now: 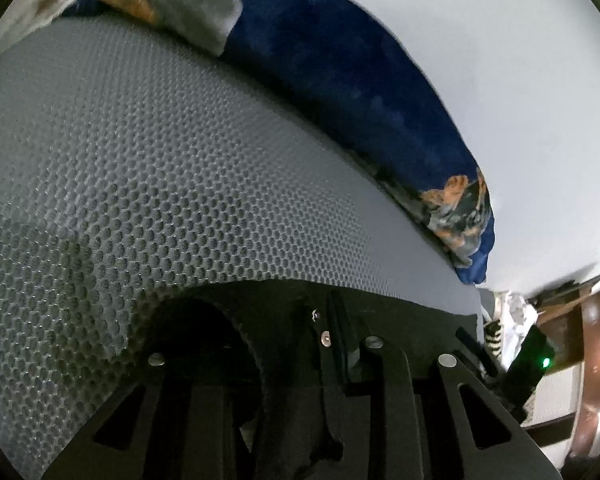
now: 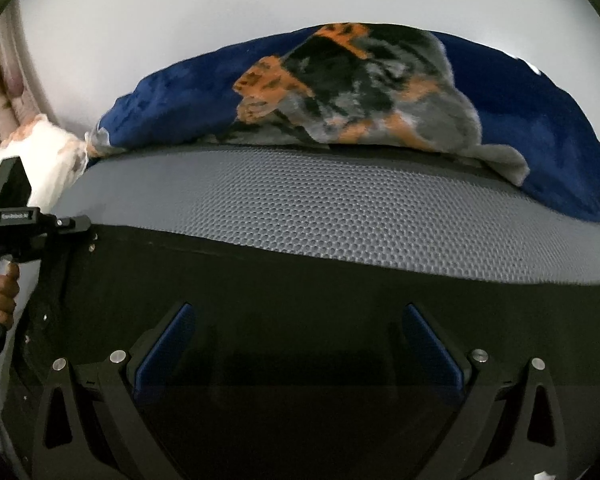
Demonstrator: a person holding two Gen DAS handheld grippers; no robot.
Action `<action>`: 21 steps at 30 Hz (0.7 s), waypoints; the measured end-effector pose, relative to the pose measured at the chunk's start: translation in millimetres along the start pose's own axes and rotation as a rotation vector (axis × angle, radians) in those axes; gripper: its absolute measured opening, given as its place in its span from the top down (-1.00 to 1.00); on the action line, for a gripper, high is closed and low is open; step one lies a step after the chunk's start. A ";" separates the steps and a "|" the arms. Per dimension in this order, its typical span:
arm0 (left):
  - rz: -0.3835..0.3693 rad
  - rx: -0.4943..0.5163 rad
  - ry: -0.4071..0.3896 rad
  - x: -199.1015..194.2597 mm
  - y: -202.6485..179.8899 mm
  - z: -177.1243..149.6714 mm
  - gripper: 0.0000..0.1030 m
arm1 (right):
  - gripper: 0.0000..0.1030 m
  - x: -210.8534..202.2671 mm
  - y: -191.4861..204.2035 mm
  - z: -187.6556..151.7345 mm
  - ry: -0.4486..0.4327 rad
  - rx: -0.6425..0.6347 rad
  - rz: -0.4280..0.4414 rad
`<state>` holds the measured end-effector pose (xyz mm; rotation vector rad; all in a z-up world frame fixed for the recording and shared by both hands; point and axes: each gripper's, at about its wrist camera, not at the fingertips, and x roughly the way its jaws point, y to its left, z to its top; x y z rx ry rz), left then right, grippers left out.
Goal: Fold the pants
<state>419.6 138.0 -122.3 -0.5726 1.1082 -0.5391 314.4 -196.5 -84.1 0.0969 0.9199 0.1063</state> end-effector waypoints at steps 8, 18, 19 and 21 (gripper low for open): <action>-0.081 0.189 -0.124 -50.5 -38.9 -24.9 0.83 | -1.00 16.6 -2.3 32.3 0.126 -0.298 0.174; -0.183 0.335 -0.184 -105.4 -65.3 -60.0 0.83 | -0.55 39.9 0.1 59.9 0.346 -0.552 0.414; -0.184 0.340 -0.187 -107.7 -66.1 -61.2 0.83 | -0.50 46.0 -1.1 61.0 0.380 -0.565 0.427; -0.173 0.347 -0.189 -111.5 -67.1 -63.3 0.83 | -0.49 51.3 -7.9 59.0 0.430 -0.580 0.449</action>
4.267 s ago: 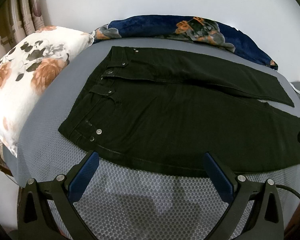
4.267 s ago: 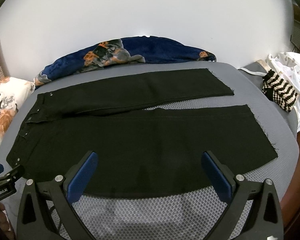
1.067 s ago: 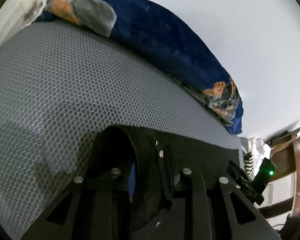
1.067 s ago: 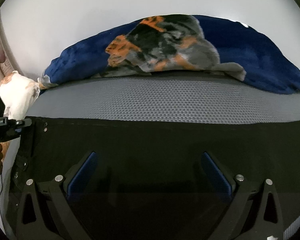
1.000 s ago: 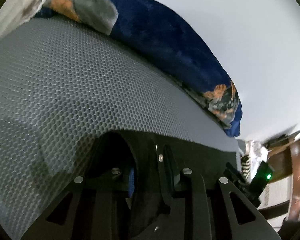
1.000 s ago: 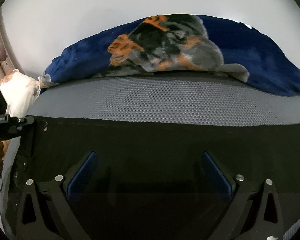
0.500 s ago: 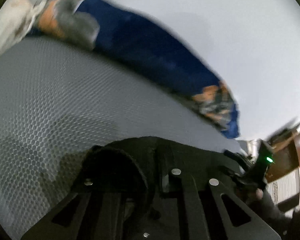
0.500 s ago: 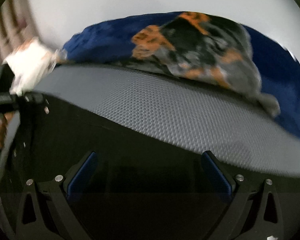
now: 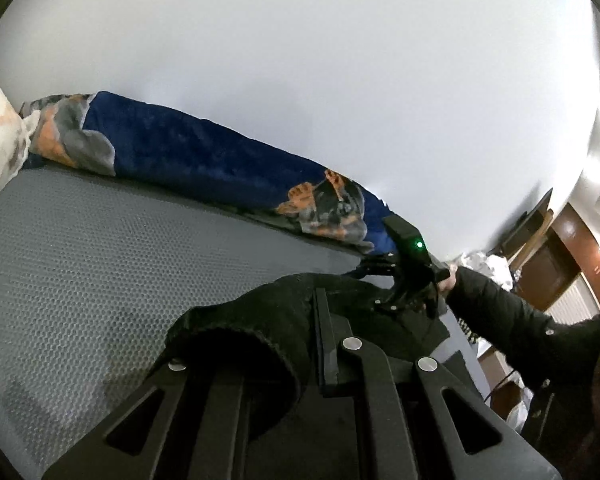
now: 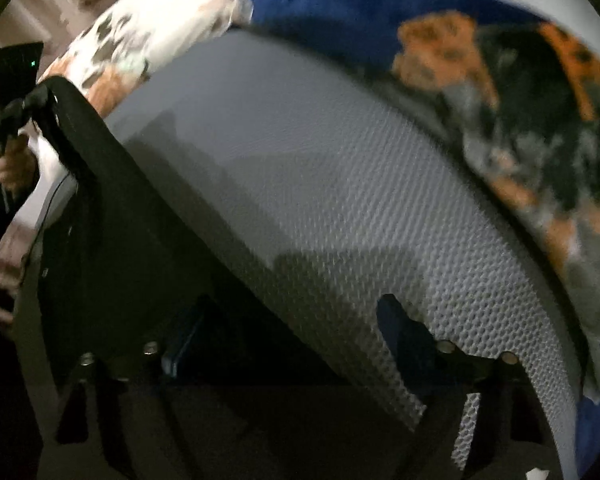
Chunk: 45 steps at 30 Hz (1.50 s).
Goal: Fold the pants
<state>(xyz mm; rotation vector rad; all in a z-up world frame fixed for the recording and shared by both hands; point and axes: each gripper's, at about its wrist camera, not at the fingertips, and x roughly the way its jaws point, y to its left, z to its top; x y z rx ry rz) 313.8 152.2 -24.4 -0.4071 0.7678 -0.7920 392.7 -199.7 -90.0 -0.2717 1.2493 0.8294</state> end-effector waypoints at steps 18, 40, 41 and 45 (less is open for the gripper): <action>0.120 -0.001 0.031 28.7 11.4 6.9 0.83 | 0.81 -16.1 -4.0 -44.1 -0.008 0.068 -0.185; 0.058 0.136 0.121 -64.0 -48.2 -79.3 0.82 | 0.88 -112.3 192.7 -171.8 -0.189 0.179 -0.534; 0.059 0.147 0.142 -69.1 -50.8 -90.8 0.81 | 0.88 -111.6 200.4 -180.3 -0.192 0.188 -0.529; 0.068 0.156 0.204 -79.2 -48.4 -126.2 0.79 | 0.88 -101.0 233.2 -214.6 -0.207 0.245 -0.470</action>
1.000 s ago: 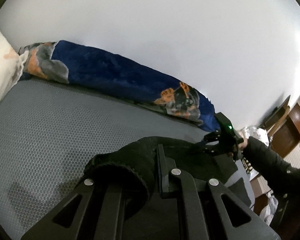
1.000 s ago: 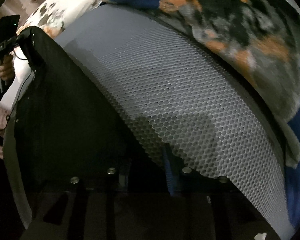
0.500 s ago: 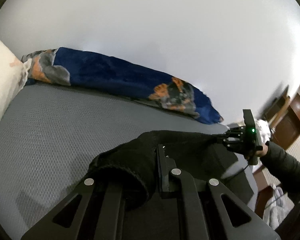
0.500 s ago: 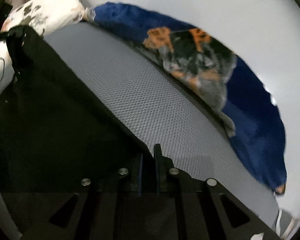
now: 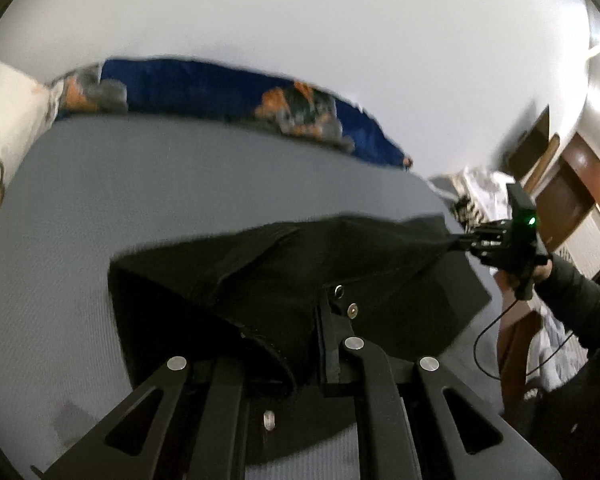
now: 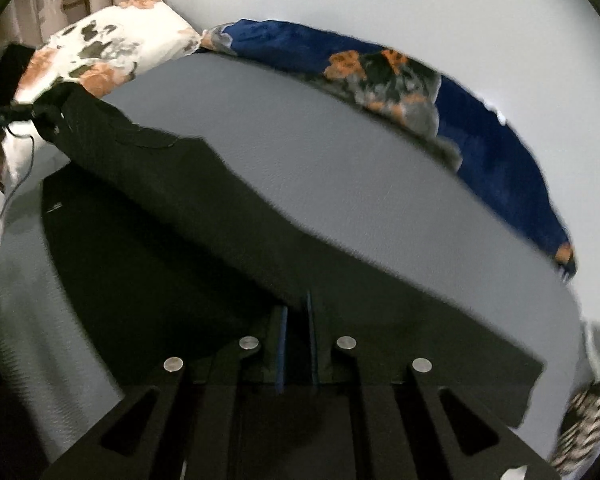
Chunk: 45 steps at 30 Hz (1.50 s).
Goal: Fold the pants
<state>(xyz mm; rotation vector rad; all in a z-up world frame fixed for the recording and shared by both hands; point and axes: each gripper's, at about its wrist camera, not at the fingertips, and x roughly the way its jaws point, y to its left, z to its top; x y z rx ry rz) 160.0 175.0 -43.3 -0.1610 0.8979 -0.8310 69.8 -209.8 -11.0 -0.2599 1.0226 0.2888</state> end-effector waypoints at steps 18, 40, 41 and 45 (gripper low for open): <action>0.243 0.009 0.181 22.9 1.8 -75.5 0.11 | 0.88 56.2 32.0 -56.2 0.146 0.082 0.077; 0.164 -0.687 0.183 -28.0 24.2 -95.4 -0.46 | 0.85 53.0 33.7 -56.8 0.113 0.089 0.081; 0.162 -0.720 0.179 -24.1 25.0 -97.8 -0.44 | 0.85 54.7 31.4 -54.9 0.112 0.091 0.082; 0.194 -0.785 0.128 -14.4 31.7 -101.1 -0.39 | 0.85 55.3 32.1 -55.5 0.113 0.089 0.079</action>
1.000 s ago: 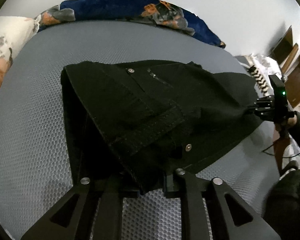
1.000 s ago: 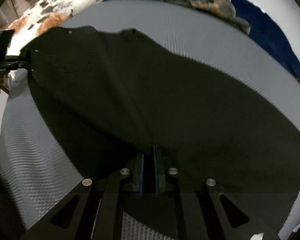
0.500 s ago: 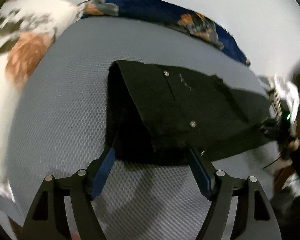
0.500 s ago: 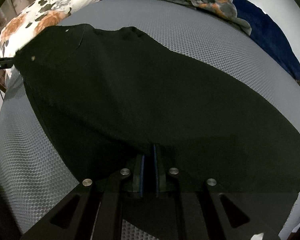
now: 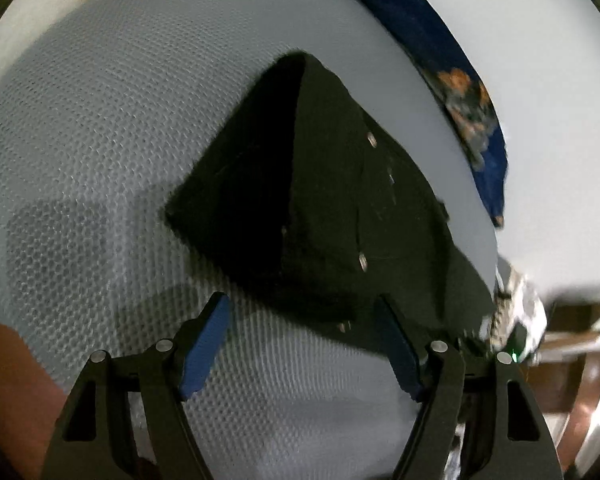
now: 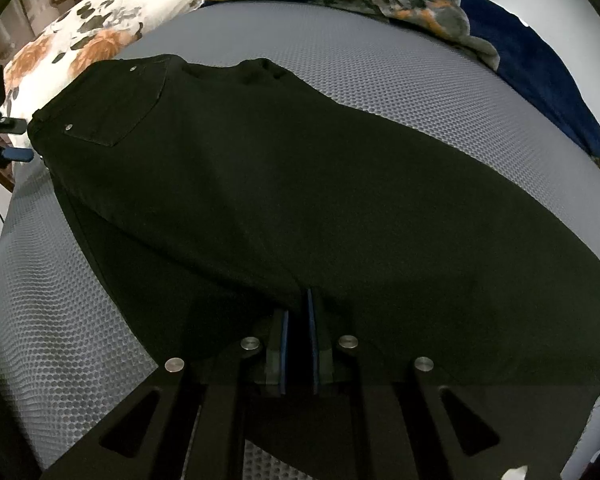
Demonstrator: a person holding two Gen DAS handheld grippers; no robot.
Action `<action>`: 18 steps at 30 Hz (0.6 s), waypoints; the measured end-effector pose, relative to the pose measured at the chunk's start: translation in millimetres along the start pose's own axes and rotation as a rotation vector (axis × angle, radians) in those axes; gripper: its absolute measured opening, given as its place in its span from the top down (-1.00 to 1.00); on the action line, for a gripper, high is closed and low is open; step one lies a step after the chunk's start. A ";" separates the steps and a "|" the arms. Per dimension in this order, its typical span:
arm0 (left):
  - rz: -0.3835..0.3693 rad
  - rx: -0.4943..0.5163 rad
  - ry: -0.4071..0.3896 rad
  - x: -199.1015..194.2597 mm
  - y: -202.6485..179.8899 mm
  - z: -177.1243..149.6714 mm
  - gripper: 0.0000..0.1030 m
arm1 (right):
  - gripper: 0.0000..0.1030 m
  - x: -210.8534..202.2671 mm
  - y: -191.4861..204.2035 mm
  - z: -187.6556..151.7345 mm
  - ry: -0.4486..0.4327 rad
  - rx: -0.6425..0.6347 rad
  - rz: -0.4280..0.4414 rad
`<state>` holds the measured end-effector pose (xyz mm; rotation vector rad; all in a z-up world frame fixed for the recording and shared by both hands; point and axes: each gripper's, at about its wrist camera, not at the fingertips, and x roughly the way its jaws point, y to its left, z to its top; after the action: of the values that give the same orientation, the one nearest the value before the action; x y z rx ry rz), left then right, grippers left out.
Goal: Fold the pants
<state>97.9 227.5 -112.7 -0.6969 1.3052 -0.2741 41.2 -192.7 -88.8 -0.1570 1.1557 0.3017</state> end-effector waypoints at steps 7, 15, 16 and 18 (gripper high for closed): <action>-0.004 0.067 -0.073 -1.9 -18.2 15.9 0.55 | 0.85 -5.7 1.7 0.5 -0.017 0.020 -0.031; -0.060 0.331 -0.209 -40.1 -80.5 51.5 0.63 | 0.86 -31.3 -0.2 8.9 -0.081 0.055 -0.054; -0.071 0.359 -0.216 -43.4 -85.3 54.6 0.63 | 0.86 -32.2 -0.1 8.2 -0.086 0.057 -0.054; -0.061 0.420 -0.233 -45.6 -90.1 58.8 0.63 | 0.85 -31.7 0.9 6.6 -0.084 0.062 -0.048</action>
<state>158.7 202.1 -16.2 -0.3963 0.9635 -0.4855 35.0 -194.9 -57.2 -0.1169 1.0751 0.2278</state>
